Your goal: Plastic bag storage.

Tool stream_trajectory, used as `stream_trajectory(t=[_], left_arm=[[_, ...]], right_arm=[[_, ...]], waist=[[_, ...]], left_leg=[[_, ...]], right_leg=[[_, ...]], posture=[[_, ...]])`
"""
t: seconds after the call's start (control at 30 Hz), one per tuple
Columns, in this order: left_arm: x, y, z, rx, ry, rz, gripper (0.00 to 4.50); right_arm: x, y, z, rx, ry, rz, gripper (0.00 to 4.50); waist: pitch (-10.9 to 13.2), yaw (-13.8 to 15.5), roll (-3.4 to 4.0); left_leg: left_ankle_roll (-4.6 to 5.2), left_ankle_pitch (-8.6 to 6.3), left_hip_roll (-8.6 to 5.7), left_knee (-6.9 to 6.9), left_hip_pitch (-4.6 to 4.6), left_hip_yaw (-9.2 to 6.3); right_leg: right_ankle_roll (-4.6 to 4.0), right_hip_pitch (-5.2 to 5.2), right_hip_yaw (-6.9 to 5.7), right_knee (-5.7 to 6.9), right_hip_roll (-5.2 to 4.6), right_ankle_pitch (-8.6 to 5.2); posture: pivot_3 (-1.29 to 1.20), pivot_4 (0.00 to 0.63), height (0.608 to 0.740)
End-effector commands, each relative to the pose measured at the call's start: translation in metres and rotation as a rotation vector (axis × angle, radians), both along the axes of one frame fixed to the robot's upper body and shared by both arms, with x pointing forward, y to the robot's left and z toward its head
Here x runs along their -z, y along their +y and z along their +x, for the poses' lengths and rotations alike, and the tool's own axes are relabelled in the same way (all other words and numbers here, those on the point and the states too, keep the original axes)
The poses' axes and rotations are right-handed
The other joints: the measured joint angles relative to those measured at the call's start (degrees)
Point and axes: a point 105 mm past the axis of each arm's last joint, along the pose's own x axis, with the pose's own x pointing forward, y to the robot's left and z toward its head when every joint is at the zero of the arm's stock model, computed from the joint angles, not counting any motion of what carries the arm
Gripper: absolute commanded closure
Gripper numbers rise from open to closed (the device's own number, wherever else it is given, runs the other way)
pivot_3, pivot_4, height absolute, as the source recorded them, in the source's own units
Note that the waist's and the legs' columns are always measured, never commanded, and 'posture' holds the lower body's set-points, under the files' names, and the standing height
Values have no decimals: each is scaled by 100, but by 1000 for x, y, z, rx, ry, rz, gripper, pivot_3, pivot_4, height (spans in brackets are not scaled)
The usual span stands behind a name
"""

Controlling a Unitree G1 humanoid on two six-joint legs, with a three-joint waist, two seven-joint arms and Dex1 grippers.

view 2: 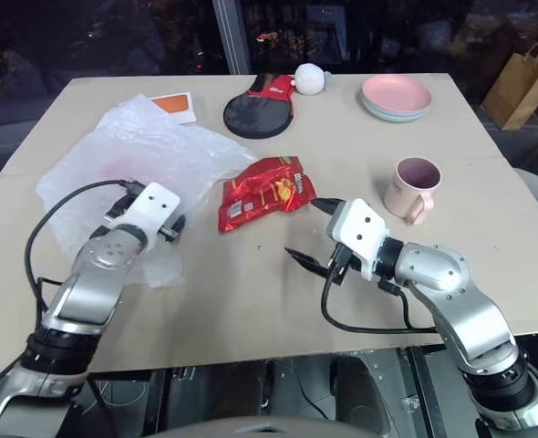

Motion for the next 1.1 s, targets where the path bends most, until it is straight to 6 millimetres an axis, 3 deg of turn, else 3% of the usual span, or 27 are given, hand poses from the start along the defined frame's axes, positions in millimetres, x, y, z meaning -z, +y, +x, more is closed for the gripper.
stream_trajectory(t=[0.03,0.07,0.2,0.3,0.33,0.57,0.73,0.83,1.0,1.1], left_arm=[[28,5,2,-38,77,2,613],[32,6,3,-46,83,-13,858],[42,6,4,-65,94,-65,2842],[36,6,4,-54,66,-80,4275],[30,2,4,-36,42,-103,4459],[11,-3,3,-41,-50,-133,4459],[-44,-19,1,46,-267,-327,4459],[-66,-9,-4,45,-296,-398,4459],[-99,5,-6,59,-331,-431,4459],[-116,4,-6,98,-342,-427,4459]], right_arm=[[-15,-2,-6,-9,-57,17,0],[-16,-1,-7,-11,-62,19,0],[-19,-1,-10,-26,-80,19,0],[-19,-3,-10,-29,-94,9,0],[-19,-3,-9,-26,-97,6,0],[-16,-4,-8,-18,-105,3,0],[-14,-3,-6,-14,-114,-3,0],[-13,-1,-3,-12,-109,-5,0],[11,1,31,135,-48,-81,0],[23,1,61,304,198,72,0]], waist=[[-4,-2,7],[-6,-3,9],[-10,-13,15],[-16,-21,25],[-17,-20,27],[-16,-5,25],[-2,7,1],[1,1,-4],[1,-36,-4],[0,-28,-15]], left_leg=[[0,0,0,3,1,1],[0,0,0,6,2,2],[0,0,0,11,6,3],[0,0,1,11,8,2],[0,0,1,11,8,3],[0,0,-1,11,-2,4],[0,0,-1,11,-10,-2],[0,0,-1,12,-12,-3],[0,0,0,13,-5,-3],[-1,0,0,13,-5,-2]], right_leg=[[0,1,1,2,0,0],[0,1,2,4,0,0],[0,2,4,11,1,0],[1,2,5,12,2,0],[1,2,5,12,2,0],[16,1,7,7,1,10],[17,-1,2,5,0,11],[10,-2,1,4,-1,16],[14,-2,1,7,4,8],[14,-1,2,8,4,10]], posture=[[0,150,740],[0,150,740],[0,150,740],[0,150,740],[0,150,740],[0,150,740],[0,150,740],[0,150,740],[0,150,740],[0,150,740]])
